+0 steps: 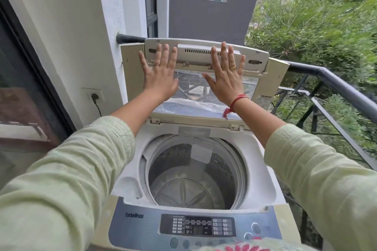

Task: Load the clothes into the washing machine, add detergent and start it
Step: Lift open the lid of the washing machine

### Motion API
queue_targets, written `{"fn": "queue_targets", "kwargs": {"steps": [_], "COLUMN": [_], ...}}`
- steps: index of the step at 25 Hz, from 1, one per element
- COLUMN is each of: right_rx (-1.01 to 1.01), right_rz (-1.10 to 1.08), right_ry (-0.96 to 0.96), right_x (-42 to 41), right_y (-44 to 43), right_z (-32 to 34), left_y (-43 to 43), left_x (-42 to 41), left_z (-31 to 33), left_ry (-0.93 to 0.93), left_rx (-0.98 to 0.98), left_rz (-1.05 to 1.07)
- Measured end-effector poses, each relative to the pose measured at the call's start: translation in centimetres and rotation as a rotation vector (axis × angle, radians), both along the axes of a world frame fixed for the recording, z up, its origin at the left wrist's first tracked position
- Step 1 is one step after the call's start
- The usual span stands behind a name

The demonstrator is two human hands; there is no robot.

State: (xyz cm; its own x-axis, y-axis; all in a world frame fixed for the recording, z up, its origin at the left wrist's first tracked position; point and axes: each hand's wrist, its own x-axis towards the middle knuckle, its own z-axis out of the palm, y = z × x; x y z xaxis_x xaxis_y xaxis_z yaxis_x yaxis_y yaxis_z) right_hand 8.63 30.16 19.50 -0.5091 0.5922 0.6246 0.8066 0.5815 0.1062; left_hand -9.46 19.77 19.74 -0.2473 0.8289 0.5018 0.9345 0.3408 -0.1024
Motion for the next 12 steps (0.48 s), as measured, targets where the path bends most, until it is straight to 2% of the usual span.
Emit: {"fn": "queue_targets", "kwargs": {"steps": [3, 7, 10, 12], "right_rx": [-0.021, -0.042, -0.214, -0.370], "right_rz": [0.116, 0.336, 0.506, 0.604], "right_ry": [0.159, 0.406, 0.497, 0.502], "right_x": [0.6, 1.8, 2.7, 2.6], "right_y": [-3.7, -11.2, -17.8, -22.2], "right_z": [0.8, -0.5, -3.9, -7.2], "left_y": [-3.5, -10.9, -17.8, -23.2], "left_x": [0.6, 1.3, 2.3, 3.2], "left_z": [0.1, -1.5, -5.2, -8.6], "left_ry": [-0.054, -0.220, -0.323, -0.371], "left_rx": [0.080, 0.201, 0.302, 0.272], "left_rz": [0.011, 0.095, 0.197, 0.315]}}
